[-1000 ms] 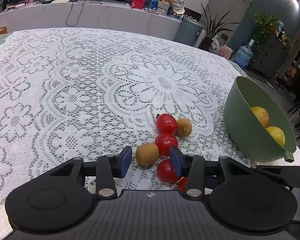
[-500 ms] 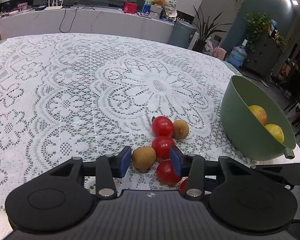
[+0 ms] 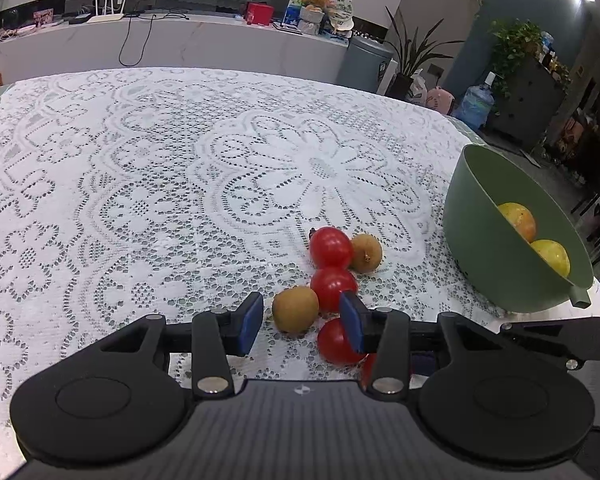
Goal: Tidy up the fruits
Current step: 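Lower the right gripper onto a red tomato while the left gripper approaches a brown kiwi, then grasp and lift the tomato with the right gripper while the left gripper lifts the kiwi, then carry the tomato and kiwi over the colander and open both grippers inside, then withdraw both open grippers from the colander toward the remaining tomatoes, then grasp a red tomato with the left gripper while the right gripper grasps another tomato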
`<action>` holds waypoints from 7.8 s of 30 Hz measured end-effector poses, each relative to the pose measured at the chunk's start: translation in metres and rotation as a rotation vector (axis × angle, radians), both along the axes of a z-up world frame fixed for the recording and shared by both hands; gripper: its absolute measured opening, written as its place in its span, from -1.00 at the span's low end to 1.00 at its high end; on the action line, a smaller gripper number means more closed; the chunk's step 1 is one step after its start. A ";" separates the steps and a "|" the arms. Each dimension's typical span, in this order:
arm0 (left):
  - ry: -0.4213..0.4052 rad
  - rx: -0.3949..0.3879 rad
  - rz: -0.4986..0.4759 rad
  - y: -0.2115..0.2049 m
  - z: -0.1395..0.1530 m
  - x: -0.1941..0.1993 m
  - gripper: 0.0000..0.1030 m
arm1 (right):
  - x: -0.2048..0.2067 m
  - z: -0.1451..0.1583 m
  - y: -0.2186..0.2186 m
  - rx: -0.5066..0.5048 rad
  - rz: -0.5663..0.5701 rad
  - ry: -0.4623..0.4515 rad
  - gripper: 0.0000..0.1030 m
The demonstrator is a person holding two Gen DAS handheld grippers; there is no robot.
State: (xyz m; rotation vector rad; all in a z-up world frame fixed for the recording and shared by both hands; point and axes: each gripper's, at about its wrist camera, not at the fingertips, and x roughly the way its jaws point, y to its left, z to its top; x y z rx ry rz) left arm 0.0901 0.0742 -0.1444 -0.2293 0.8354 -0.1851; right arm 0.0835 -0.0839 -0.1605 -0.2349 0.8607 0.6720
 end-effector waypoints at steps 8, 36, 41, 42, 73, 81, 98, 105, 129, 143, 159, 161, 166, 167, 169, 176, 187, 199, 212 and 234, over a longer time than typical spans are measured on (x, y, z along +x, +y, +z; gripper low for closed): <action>0.047 -0.054 0.071 0.017 -0.003 0.001 0.00 | 0.000 0.002 -0.001 0.025 -0.001 -0.011 -0.34; 0.016 -0.091 0.058 0.011 -0.003 -0.002 -0.44 | 0.002 0.002 -0.003 0.059 -0.017 0.000 -0.40; -0.007 -0.134 0.111 0.019 0.008 -0.008 -0.44 | 0.002 0.005 -0.007 0.074 -0.038 -0.005 -0.40; -0.017 -0.130 0.116 0.019 0.011 -0.010 -0.44 | 0.002 0.006 -0.008 0.078 -0.044 -0.007 -0.40; -0.199 -0.037 -0.036 -0.073 0.112 -0.023 -0.44 | -0.018 0.094 -0.104 0.280 -0.272 -0.267 -0.40; -0.199 -0.026 -0.138 -0.115 0.117 -0.001 -0.44 | 0.009 0.103 -0.159 0.212 -0.461 -0.277 -0.40; -0.061 0.167 -0.334 -0.176 0.085 0.057 -0.44 | 0.060 0.060 -0.182 0.223 -0.520 -0.037 -0.40; -0.029 0.309 -0.398 -0.182 0.076 0.070 -0.45 | 0.073 0.048 -0.171 0.195 -0.479 -0.010 -0.41; 0.025 0.413 -0.435 -0.188 0.062 0.089 -0.37 | 0.076 0.043 -0.172 0.242 -0.458 0.022 -0.39; 0.015 0.356 -0.412 -0.180 0.066 0.087 -0.33 | 0.078 0.044 -0.178 0.285 -0.467 0.038 -0.26; -0.073 0.324 -0.253 -0.148 0.094 0.060 0.25 | 0.071 0.049 -0.181 0.300 -0.494 -0.013 0.08; -0.086 0.333 -0.218 -0.141 0.101 0.053 0.26 | 0.069 0.050 -0.181 0.301 -0.495 -0.021 0.08; -0.102 0.314 -0.106 -0.114 0.116 0.033 0.26 | 0.055 0.060 -0.180 0.313 -0.480 -0.091 0.08; -0.103 0.304 -0.083 -0.107 0.118 0.029 0.26 | 0.053 0.062 -0.179 0.312 -0.474 -0.104 0.09; -0.105 0.275 -0.033 -0.094 0.122 0.021 0.26 | 0.049 0.065 -0.177 0.301 -0.462 -0.128 0.09; -0.113 0.248 0.039 -0.064 0.119 -0.009 0.26 | 0.032 0.076 -0.158 0.241 -0.385 -0.240 0.09; -0.056 0.181 0.017 -0.047 0.092 -0.042 0.03 | -0.009 0.082 -0.109 0.213 -0.217 -0.341 0.06; 0.018 0.168 -0.055 -0.045 0.069 -0.033 -0.12 | -0.006 0.054 -0.051 0.091 -0.105 -0.231 -0.35; 0.120 0.064 -0.059 -0.035 0.037 -0.009 -0.13 | 0.019 0.026 -0.033 0.057 -0.072 -0.109 -0.65; 0.226 -0.005 -0.014 -0.028 0.006 0.015 -0.30 | 0.034 0.011 -0.029 0.074 -0.044 -0.015 -0.63</action>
